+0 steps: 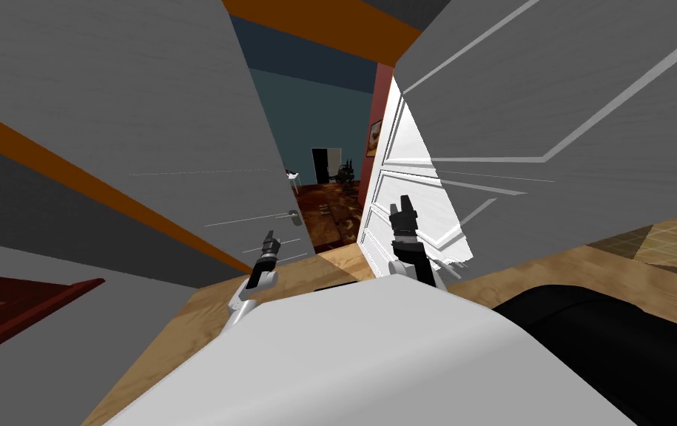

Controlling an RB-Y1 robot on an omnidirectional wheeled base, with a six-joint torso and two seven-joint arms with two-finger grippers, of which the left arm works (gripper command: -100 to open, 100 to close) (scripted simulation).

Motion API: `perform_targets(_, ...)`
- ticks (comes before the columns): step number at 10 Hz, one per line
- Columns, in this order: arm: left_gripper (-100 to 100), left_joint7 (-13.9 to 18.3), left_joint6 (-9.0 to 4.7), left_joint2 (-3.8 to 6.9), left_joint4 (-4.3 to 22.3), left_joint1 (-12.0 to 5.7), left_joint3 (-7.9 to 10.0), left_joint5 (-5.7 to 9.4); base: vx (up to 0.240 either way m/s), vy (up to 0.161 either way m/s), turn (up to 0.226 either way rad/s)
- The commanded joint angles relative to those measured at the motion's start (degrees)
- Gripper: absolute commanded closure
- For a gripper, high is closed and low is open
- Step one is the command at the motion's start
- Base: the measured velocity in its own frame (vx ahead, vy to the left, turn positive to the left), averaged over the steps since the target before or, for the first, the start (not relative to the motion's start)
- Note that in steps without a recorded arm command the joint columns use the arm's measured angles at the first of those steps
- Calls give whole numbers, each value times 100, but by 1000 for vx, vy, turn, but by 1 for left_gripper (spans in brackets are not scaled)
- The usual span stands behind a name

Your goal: Pull the door open

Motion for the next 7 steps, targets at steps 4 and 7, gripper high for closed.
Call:
perform_targets(4,-100,161,76,178,483,-185,36,49,100,6,-64)
perform_targets(7,-100,266,136,288,861,-334,63,80,117,16,-80)
